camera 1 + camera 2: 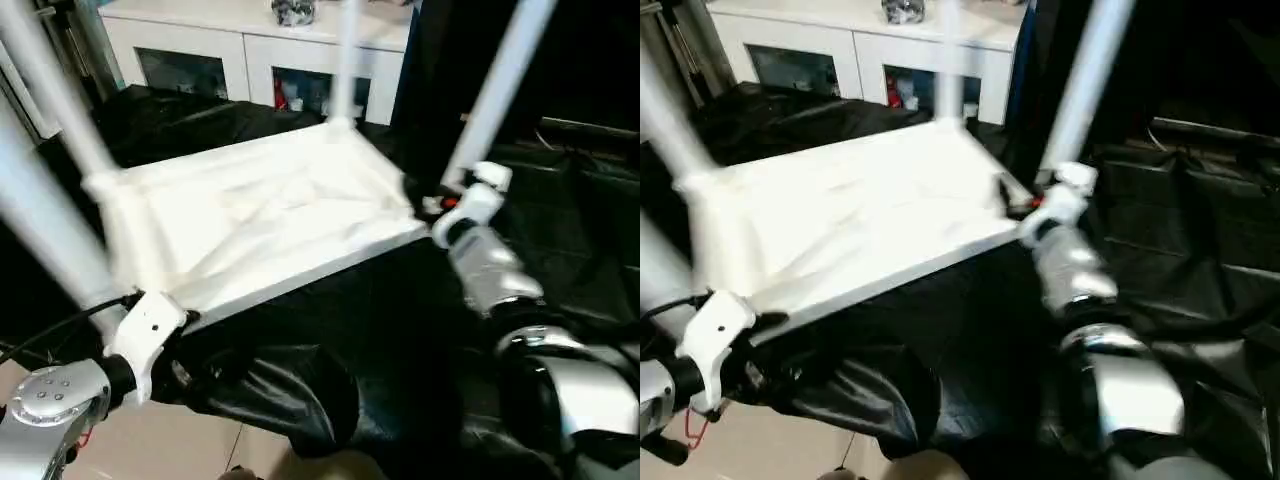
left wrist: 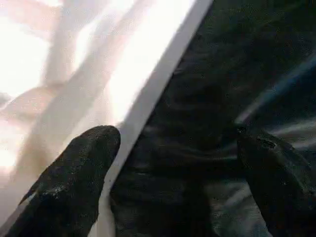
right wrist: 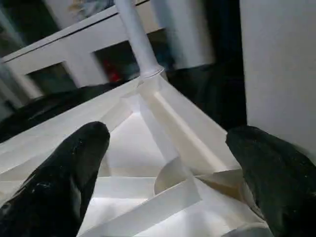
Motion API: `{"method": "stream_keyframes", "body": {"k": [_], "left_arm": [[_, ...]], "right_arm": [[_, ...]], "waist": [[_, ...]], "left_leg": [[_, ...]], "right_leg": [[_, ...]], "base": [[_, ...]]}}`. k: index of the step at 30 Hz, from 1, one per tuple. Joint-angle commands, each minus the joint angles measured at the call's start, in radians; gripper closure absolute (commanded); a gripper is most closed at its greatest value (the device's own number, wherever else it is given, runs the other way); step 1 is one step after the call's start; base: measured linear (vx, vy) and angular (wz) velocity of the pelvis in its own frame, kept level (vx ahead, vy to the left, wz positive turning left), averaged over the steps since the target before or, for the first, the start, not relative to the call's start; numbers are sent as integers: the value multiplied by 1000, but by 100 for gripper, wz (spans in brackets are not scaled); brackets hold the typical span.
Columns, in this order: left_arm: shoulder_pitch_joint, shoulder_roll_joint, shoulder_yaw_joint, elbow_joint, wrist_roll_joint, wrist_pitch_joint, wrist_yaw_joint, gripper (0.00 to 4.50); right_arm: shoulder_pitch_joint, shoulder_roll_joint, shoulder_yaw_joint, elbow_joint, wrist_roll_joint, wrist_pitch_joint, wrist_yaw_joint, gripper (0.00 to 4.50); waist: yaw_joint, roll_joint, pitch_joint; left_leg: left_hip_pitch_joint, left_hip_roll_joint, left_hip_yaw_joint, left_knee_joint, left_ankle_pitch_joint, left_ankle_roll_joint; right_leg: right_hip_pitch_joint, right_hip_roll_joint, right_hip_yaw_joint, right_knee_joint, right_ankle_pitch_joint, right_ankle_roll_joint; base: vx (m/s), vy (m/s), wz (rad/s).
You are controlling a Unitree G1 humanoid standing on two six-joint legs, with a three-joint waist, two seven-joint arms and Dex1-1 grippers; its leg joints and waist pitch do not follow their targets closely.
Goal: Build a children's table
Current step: Rotate table base
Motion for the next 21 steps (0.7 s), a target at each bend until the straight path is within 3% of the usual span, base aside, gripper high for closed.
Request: {"method": "stream_keyframes", "body": {"k": [1, 3, 5, 7, 8, 14, 17, 21], "left_arm": [[-7, -9, 14, 20, -9, -27, 2, 6], [-7, -22, 20, 26, -19, -45, 1, 6], [-5, -58, 39, 39, -60, -65, 5, 6], [-3, -91, 56, 49, -98, -77, 7, 6], [-1, -105, 65, 52, -115, -83, 11, 6], [4, -164, 107, 70, -178, -96, 36, 6], [-3, -144, 99, 83, -220, -26, -13, 6], [-7, -119, 90, 94, -259, 38, -42, 6]], "right_arm": [[-16, -32, -26, 7, -1, -28, -21, 0], [-12, -39, -25, 9, -3, -27, -10, 0], [5, -47, -4, 7, -22, -28, 25, 0], [39, -47, 33, -15, -49, -32, 81, 0], [54, -44, 52, -26, -63, -34, 110, 0], [130, -22, 142, -115, -103, -23, 241, 0], [176, -16, 179, -183, -117, -7, 296, 0], [197, -15, 181, -201, -122, -5, 298, 0]], "waist": [[-7, 9, -60], [-9, 13, -60], [-14, 8, -61], [-13, 7, -61], [-13, 1, -61], [-15, 0, -57], [-12, -2, -57], [-10, 1, -55]], "left_leg": [[8, -2, 12, -66, -240, 6], [7, -3, 12, -65, -232, 11], [5, -3, 13, -63, -221, 21], [4, -3, 15, -62, -219, 27], [3, -1, 14, -62, -216, 32], [6, 3, 14, -65, -250, 38], [7, 4, 12, -67, -251, 36], [11, 5, 12, -69, -258, 26]], "right_leg": [[40, -24, 30, -60, -140, -202], [41, -22, 29, -58, -127, -207], [43, -22, 29, -60, -115, -218], [44, -23, 29, -60, -115, -227], [45, -24, 29, -60, -117, -227], [42, -23, 30, -68, -181, -217], [41, -23, 31, -67, -195, -207], [38, -23, 32, -67, -196, -213]], "base": [[0, 0, 0], [0, 0, 0], [0, 0, 0], [0, 0, 0], [0, 0, 0], [0, 0, 0], [0, 0, 0], [0, 0, 0]]}}
